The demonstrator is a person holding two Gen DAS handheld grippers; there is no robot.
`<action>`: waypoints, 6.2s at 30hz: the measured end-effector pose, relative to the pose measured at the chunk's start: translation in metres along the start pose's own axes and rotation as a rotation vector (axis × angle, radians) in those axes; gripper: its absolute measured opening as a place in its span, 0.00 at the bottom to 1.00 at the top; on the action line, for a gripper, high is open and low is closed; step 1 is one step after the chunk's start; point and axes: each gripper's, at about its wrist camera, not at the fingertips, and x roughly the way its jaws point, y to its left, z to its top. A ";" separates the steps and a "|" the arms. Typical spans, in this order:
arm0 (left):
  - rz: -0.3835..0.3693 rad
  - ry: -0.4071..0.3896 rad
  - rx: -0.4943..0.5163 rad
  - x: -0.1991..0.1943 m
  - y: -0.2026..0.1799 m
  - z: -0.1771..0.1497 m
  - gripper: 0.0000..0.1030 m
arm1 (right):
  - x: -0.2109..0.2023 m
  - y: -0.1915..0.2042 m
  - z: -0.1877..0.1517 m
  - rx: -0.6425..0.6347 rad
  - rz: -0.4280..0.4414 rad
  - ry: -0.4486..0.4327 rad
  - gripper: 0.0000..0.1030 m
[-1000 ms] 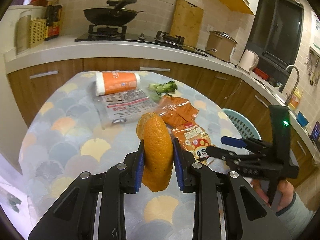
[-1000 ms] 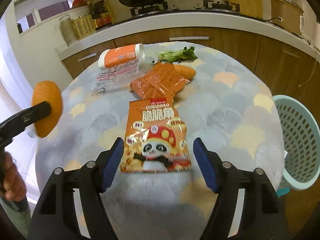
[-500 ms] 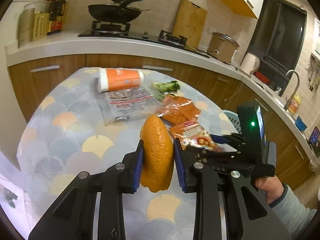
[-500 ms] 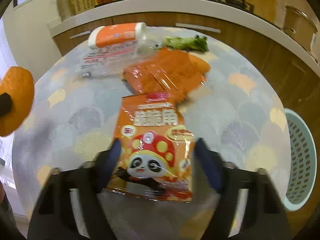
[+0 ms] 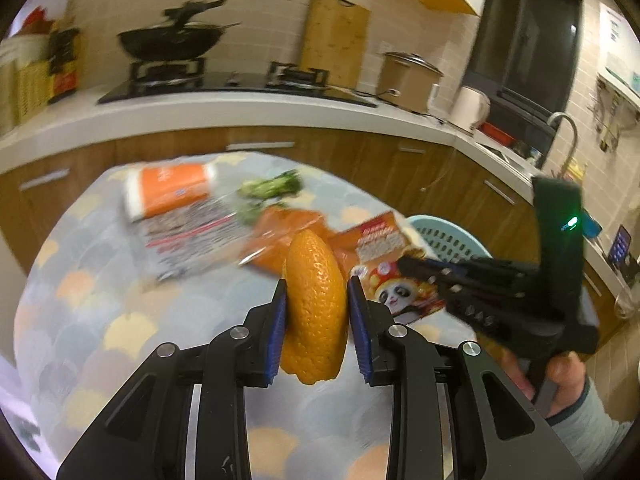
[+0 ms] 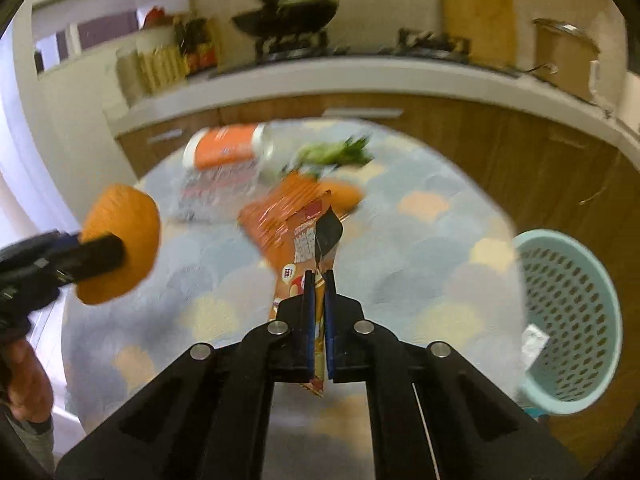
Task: Collect trash
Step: 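Open the right tool over the blue basket while the left tool drops the peel, then grasp the clear plastic wrapper with the left tool while the right tool grasps the orange plastic wrapper, then carry both wrappers over the blue basket and open both tools to drop them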
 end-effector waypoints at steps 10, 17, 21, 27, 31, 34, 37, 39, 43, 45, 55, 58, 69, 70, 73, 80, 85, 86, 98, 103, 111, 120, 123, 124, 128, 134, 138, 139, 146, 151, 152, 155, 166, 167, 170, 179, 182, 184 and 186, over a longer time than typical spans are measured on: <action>-0.139 0.033 0.111 0.073 -0.091 0.042 0.27 | -0.060 -0.114 0.009 0.125 -0.180 -0.108 0.02; -0.226 0.105 0.153 0.143 -0.148 0.057 0.27 | -0.054 -0.187 -0.004 0.220 -0.286 -0.069 0.02; -0.258 0.155 0.167 0.178 -0.171 0.058 0.27 | -0.047 -0.215 -0.018 0.281 -0.299 -0.043 0.02; -0.289 0.197 0.191 0.212 -0.192 0.055 0.33 | -0.033 -0.244 -0.033 0.360 -0.338 0.009 0.04; -0.274 0.168 0.143 0.217 -0.186 0.054 0.61 | -0.021 -0.265 -0.044 0.436 -0.337 0.074 0.12; -0.263 0.169 0.136 0.214 -0.177 0.054 0.61 | -0.020 -0.272 -0.051 0.453 -0.358 0.090 0.32; -0.247 0.154 0.142 0.201 -0.168 0.053 0.61 | -0.021 -0.269 -0.051 0.455 -0.347 0.082 0.37; -0.240 0.138 0.132 0.191 -0.160 0.054 0.61 | -0.024 -0.261 -0.047 0.453 -0.328 0.071 0.37; -0.218 0.097 0.114 0.165 -0.139 0.051 0.61 | -0.032 -0.226 -0.031 0.389 -0.294 0.021 0.44; -0.201 0.074 0.096 0.150 -0.127 0.051 0.61 | -0.034 -0.203 -0.020 0.345 -0.259 -0.007 0.46; -0.015 -0.030 -0.025 0.073 -0.031 0.051 0.63 | 0.002 -0.085 0.024 0.160 -0.077 -0.074 0.49; 0.073 -0.040 -0.049 0.057 -0.003 0.049 0.63 | 0.025 -0.057 0.031 0.139 -0.008 -0.077 0.52; 0.244 -0.043 -0.214 0.033 0.112 0.038 0.85 | 0.088 -0.002 0.042 0.092 0.017 -0.060 0.83; 0.242 -0.028 -0.226 0.038 0.120 0.038 0.85 | 0.091 0.000 0.041 0.085 0.016 -0.060 0.83; 0.219 0.027 -0.287 0.061 0.142 0.036 0.85 | 0.096 0.004 0.041 0.059 0.011 -0.052 0.83; 0.199 0.122 -0.322 0.104 0.156 0.030 0.84 | 0.117 0.016 0.040 -0.001 -0.020 0.032 0.83; 0.302 0.162 -0.246 0.116 0.143 0.031 0.76 | 0.106 0.022 0.036 -0.031 -0.070 -0.030 0.83; 0.331 0.174 -0.223 0.119 0.139 0.030 0.75 | 0.106 0.022 0.036 -0.034 -0.071 -0.030 0.83; 0.462 0.174 -0.128 0.111 0.120 0.019 0.13 | 0.124 0.028 0.036 -0.065 -0.002 0.081 0.76; 0.394 0.111 -0.190 0.094 0.122 0.013 0.05 | 0.124 0.040 0.032 -0.129 0.011 0.088 0.53; 0.318 0.009 -0.260 0.048 0.116 0.009 0.01 | 0.107 0.043 0.029 -0.147 0.075 0.036 0.14; 0.271 -0.054 -0.245 0.016 0.094 0.020 0.01 | 0.055 0.012 0.022 -0.027 0.073 -0.060 0.12; 0.232 -0.067 -0.233 0.013 0.080 0.025 0.01 | 0.032 -0.004 0.024 -0.001 0.055 -0.098 0.12; 0.223 -0.069 -0.225 0.014 0.074 0.026 0.01 | 0.025 -0.009 0.024 0.007 0.048 -0.108 0.12; 0.172 -0.083 -0.179 0.019 0.041 0.036 0.01 | -0.007 -0.039 0.022 0.047 0.006 -0.142 0.12; 0.101 -0.079 -0.086 0.039 -0.019 0.053 0.01 | -0.046 -0.084 0.018 0.081 -0.090 -0.181 0.12; 0.053 -0.072 -0.027 0.059 -0.059 0.063 0.01 | -0.069 -0.117 0.010 0.118 -0.140 -0.199 0.12; 0.045 -0.068 -0.014 0.064 -0.069 0.065 0.01 | -0.073 -0.125 0.008 0.127 -0.149 -0.200 0.12; -0.019 -0.012 0.060 0.121 -0.130 0.075 0.01 | -0.086 -0.179 -0.011 0.184 -0.227 -0.181 0.12; -0.041 0.041 0.090 0.163 -0.160 0.078 0.01 | -0.080 -0.220 -0.026 0.261 -0.257 -0.144 0.12; -0.048 0.055 0.092 0.172 -0.164 0.078 0.01 | -0.079 -0.225 -0.029 0.270 -0.263 -0.138 0.12; -0.074 0.099 0.085 0.196 -0.172 0.079 0.01 | -0.067 -0.245 -0.038 0.316 -0.284 -0.096 0.12; -0.047 0.168 0.044 0.248 -0.181 0.078 0.15 | -0.020 -0.280 -0.056 0.388 -0.333 0.069 0.17; -0.043 0.171 0.047 0.249 -0.182 0.078 0.18 | -0.016 -0.281 -0.057 0.390 -0.340 0.081 0.19; -0.045 0.166 0.056 0.248 -0.182 0.075 0.39 | -0.009 -0.286 -0.060 0.399 -0.365 0.115 0.40; -0.041 0.110 0.072 0.217 -0.171 0.079 0.40 | -0.034 -0.277 -0.053 0.382 -0.445 0.066 0.55; -0.041 0.087 0.063 0.204 -0.164 0.081 0.40 | -0.043 -0.264 -0.043 0.368 -0.419 0.030 0.55; -0.041 0.068 0.052 0.194 -0.158 0.082 0.40 | -0.049 -0.249 -0.034 0.341 -0.405 0.002 0.55; -0.039 0.050 0.042 0.186 -0.152 0.084 0.40 | -0.055 -0.236 -0.027 0.313 -0.390 -0.026 0.55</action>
